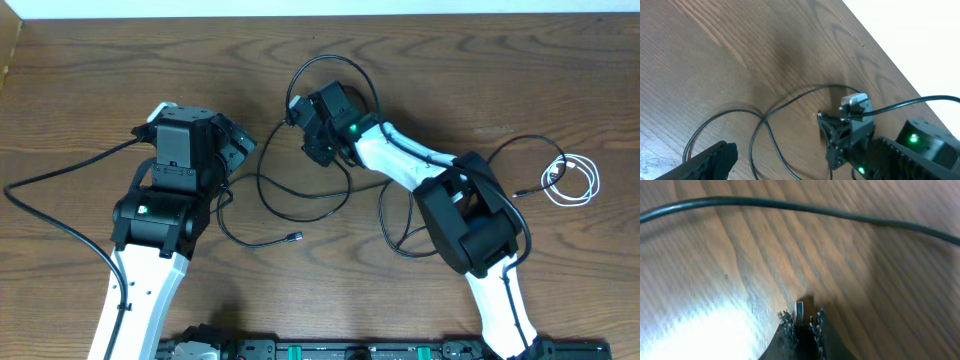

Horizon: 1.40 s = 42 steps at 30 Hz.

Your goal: Untangle cables

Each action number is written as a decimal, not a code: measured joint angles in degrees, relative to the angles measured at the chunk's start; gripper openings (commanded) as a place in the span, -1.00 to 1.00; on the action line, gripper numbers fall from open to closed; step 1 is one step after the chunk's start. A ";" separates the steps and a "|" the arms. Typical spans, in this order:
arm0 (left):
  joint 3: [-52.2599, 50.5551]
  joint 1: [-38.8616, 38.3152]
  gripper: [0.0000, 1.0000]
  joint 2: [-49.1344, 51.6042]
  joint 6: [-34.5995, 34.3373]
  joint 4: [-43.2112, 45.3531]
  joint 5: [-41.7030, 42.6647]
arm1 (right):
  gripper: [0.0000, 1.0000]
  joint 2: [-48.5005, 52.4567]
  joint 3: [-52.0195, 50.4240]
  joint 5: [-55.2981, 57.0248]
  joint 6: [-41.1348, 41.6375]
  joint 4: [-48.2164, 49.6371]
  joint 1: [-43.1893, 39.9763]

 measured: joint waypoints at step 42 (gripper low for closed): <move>0.00 0.00 0.79 0.00 0.00 0.00 0.00 | -0.98 -15.13 11.56 10.97 8.24 -16.63 -63.60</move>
